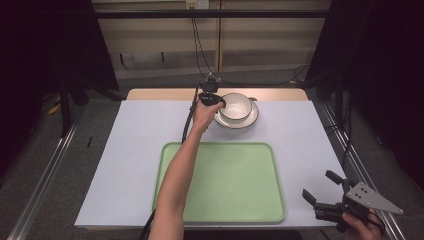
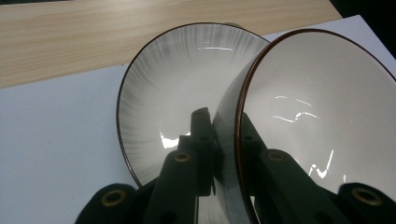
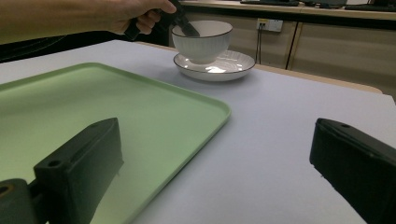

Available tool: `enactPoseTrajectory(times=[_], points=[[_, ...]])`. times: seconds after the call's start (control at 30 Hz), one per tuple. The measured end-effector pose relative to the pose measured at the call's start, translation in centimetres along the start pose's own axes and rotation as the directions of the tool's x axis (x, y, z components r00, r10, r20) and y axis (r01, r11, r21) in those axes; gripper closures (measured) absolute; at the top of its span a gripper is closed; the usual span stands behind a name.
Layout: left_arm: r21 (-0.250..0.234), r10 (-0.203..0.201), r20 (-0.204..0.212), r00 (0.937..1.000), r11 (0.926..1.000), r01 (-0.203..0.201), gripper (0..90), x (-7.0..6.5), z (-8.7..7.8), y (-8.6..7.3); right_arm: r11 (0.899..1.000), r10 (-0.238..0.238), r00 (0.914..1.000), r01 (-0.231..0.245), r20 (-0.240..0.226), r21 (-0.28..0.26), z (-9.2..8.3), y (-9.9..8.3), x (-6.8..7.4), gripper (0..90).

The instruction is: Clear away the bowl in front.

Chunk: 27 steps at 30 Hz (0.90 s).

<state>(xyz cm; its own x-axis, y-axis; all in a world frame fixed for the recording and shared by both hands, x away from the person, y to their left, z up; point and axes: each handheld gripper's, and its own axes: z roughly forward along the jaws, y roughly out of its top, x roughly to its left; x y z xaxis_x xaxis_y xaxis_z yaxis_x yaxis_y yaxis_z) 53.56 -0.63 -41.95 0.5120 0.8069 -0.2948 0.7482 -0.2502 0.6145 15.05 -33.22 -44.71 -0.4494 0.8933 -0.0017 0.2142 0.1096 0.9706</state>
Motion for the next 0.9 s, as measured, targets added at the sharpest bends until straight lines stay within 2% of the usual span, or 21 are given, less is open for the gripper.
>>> enactPoseTrajectory(times=[0.27, 0.3, 0.47, 0.67, 0.7, 0.73, 0.9], points=[[-0.026, 0.006, 0.001, 1.0, 0.9997, -0.006, 82.1, -0.2, -1.7, 0.2, 1.0, 0.005, 1.0, -0.005, -0.004, 0.0, -0.1, 0.0, 0.0, 2.1], [-0.021, 0.019, 0.0, 0.9998, 0.9996, -0.019, 82.1, -0.2, -2.0, 0.3, 1.0, 0.006, 1.0, -0.006, 0.001, 0.0, -0.1, 0.0, 0.0, 2.1], [-0.046, 0.01, 0.008, 0.9999, 0.9989, -0.009, 82.1, -0.2, -3.2, 0.4, 1.0, 0.004, 1.0, -0.004, -0.003, -0.005, -0.1, 0.0, 0.1, 2.1], [-0.048, 0.034, 0.005, 0.9994, 0.9983, -0.034, 82.1, -0.1, -4.6, 0.4, 1.0, -0.003, 1.0, 0.003, 0.001, -0.004, 0.0, 0.0, 0.1, 2.1], [-0.06, 0.022, 0.003, 0.9998, 0.9979, -0.022, 82.1, -0.2, -4.8, 0.4, 1.0, -0.003, 1.0, 0.003, 0.005, -0.004, 0.0, 0.1, 0.1, 2.1], [-0.05, 0.034, 0.007, 0.9994, 0.9982, -0.033, 82.2, 0.0, -5.2, 0.4, 1.0, -0.002, 1.0, 0.002, 0.002, -0.003, -0.1, 0.1, 0.1, 2.1], [-0.065, 0.048, 0.004, 0.9988, 0.9968, -0.048, 82.1, -0.1, -6.4, 0.4, 1.0, 0.001, 0.9999, -0.001, 0.014, -0.004, -0.1, 0.1, 0.1, 0.0]])
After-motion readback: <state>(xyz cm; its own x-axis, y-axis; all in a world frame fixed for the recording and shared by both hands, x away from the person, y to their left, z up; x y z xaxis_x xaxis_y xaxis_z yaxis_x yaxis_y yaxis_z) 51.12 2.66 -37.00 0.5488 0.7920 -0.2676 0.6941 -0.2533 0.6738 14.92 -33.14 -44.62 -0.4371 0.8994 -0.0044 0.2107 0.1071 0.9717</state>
